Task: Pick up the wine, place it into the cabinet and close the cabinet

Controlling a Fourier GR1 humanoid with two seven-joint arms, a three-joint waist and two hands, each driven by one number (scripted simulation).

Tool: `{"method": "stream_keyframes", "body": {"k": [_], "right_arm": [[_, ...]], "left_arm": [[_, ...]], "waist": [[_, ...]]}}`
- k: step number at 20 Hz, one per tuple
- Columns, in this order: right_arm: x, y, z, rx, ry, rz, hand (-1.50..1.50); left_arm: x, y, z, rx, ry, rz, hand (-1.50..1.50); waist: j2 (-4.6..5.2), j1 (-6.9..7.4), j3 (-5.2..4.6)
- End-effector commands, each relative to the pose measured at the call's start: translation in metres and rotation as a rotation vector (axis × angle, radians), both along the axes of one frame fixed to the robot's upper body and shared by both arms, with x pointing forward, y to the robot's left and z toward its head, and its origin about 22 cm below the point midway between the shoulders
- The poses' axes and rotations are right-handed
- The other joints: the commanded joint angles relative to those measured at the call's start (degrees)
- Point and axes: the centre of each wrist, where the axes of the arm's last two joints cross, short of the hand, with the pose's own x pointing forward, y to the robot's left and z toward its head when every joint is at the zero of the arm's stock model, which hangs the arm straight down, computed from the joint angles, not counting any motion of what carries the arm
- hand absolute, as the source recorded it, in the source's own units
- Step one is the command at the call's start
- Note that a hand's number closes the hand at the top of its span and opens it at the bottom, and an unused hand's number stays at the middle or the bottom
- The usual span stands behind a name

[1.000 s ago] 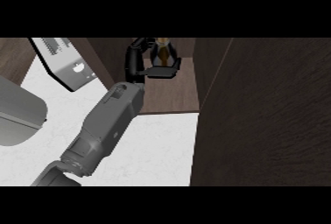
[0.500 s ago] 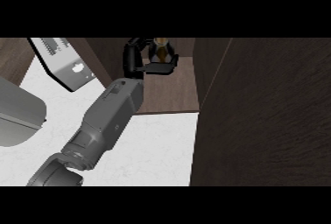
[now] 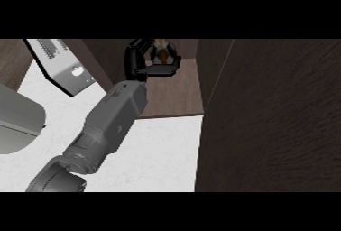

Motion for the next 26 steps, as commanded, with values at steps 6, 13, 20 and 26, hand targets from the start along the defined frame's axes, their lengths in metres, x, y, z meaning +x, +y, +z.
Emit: {"method": "stream_keyframes", "body": {"k": [6, 13, 20, 26], "right_arm": [[-0.004, -0.004, -0.003, 0.031, -0.037, 0.04, -1.5], [-0.01, -0.006, 0.002, 0.032, -0.036, 0.032, -1.5], [-0.009, -0.001, -0.003, 0.032, -0.018, 0.013, -1.5], [-0.005, 0.003, -0.001, 0.019, -0.022, 0.031, -1.5]], "left_arm": [[0.006, 0.012, 0.005, 0.041, 0.014, 0.078, 1.5], [-0.005, 0.032, -0.025, 0.113, 0.057, 0.1, -1.5], [-0.006, 0.017, -0.023, 0.183, 0.087, 0.103, -1.5], [-0.012, 0.029, -0.038, 0.202, 0.07, 0.135, -1.5]], "waist": [[0.85, -0.8, -0.18], [0.82, -0.75, -0.2], [0.73, -0.76, -0.23], [1.0, -0.91, -0.29]]}}
